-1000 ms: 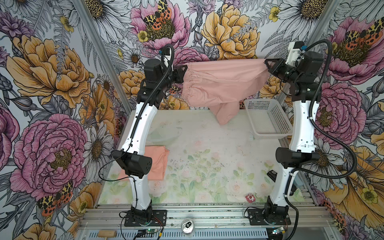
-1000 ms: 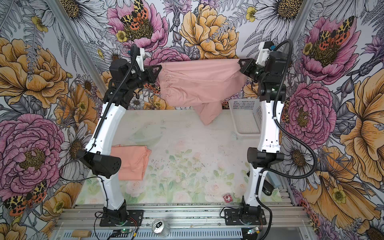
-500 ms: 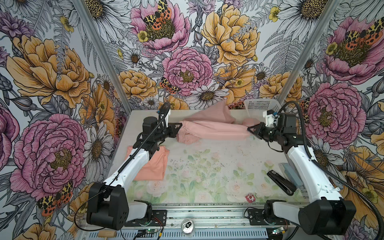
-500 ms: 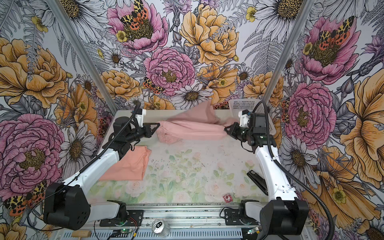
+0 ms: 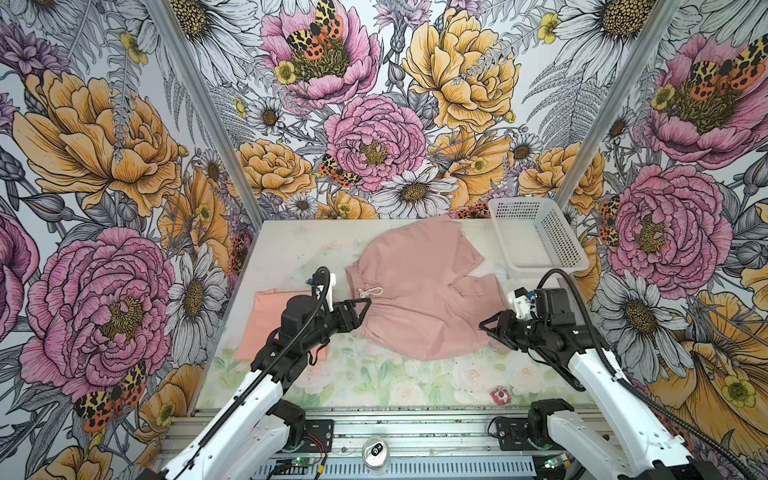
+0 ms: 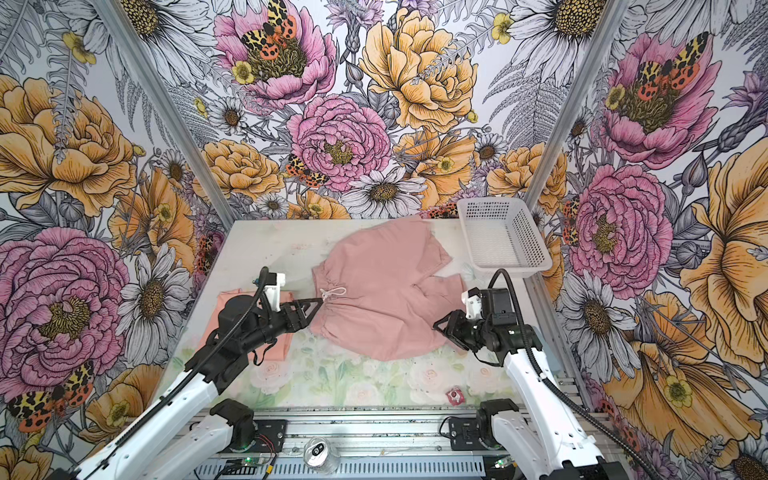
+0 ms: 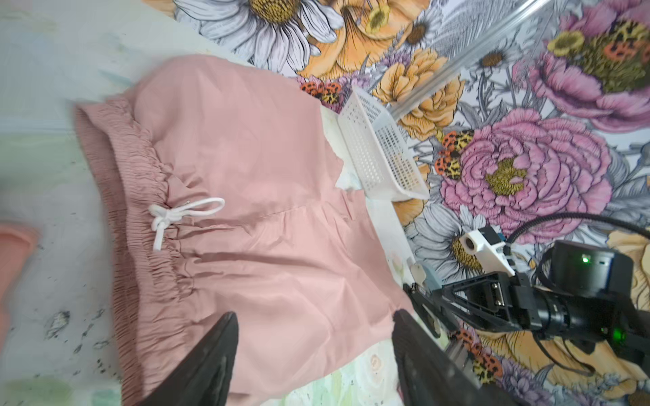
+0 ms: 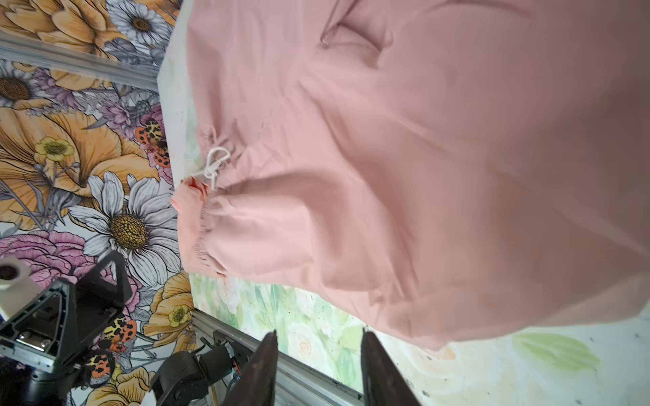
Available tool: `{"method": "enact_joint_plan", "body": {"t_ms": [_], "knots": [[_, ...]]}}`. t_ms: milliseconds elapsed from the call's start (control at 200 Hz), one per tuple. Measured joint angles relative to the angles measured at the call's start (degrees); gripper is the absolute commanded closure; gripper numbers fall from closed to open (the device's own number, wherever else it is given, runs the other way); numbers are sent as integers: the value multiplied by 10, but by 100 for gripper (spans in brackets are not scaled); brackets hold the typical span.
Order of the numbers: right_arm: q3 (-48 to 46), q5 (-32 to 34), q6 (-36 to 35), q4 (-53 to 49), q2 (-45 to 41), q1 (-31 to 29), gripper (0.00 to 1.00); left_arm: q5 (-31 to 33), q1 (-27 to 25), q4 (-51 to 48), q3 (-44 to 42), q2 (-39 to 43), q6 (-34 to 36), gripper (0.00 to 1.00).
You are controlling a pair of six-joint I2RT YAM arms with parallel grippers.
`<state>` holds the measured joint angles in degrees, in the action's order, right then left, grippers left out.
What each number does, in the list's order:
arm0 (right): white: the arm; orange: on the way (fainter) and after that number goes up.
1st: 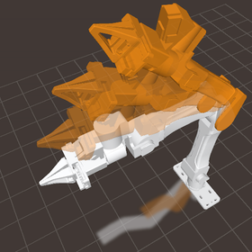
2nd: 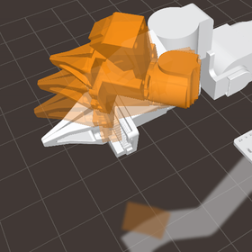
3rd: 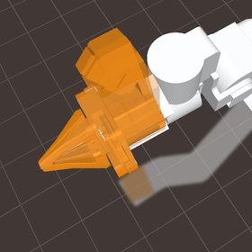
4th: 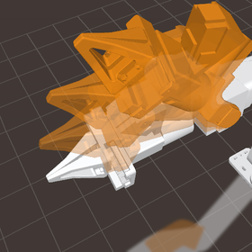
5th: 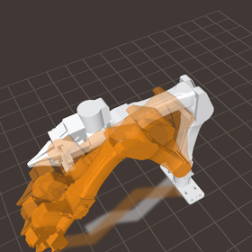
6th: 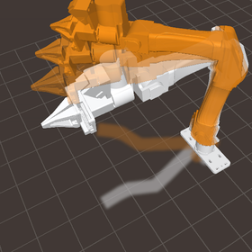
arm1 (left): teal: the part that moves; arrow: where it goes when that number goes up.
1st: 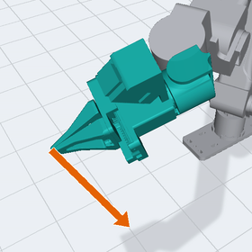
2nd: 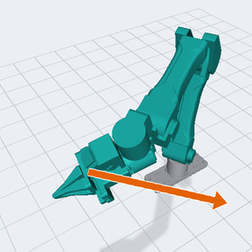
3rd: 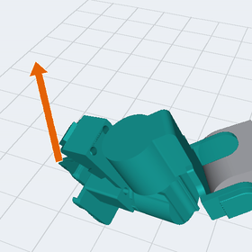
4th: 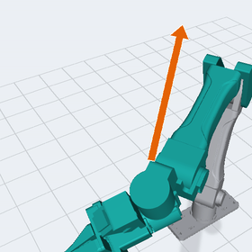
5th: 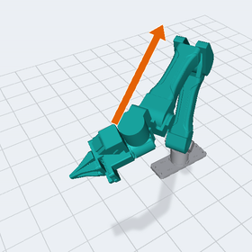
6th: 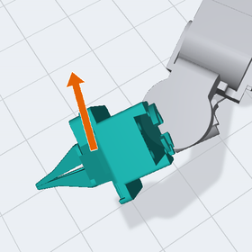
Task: Fold and stack the mixed laundry pile
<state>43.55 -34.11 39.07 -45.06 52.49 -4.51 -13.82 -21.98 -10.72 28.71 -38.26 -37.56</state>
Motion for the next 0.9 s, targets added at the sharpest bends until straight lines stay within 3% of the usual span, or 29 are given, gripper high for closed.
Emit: {"method": "enact_joint_plan", "body": {"t_ms": [85,185,405,676,901], "knots": [[48,13,-15,0,38,-4,57,19,26,-11,-1,2,-17,27],[89,38,-42,7,96,-12,54,28,51,-15,0,-50,-31,28],[85,99,-69,40,205,-27,50,32,26,-43,33,-212,-43,29],[-11,184,-65,40,226,-28,49,40,-14,-68,44,-303,-66,33],[-21,210,-59,40,234,-28,48,50,-35,-86,42,-340,-81,39]]}}
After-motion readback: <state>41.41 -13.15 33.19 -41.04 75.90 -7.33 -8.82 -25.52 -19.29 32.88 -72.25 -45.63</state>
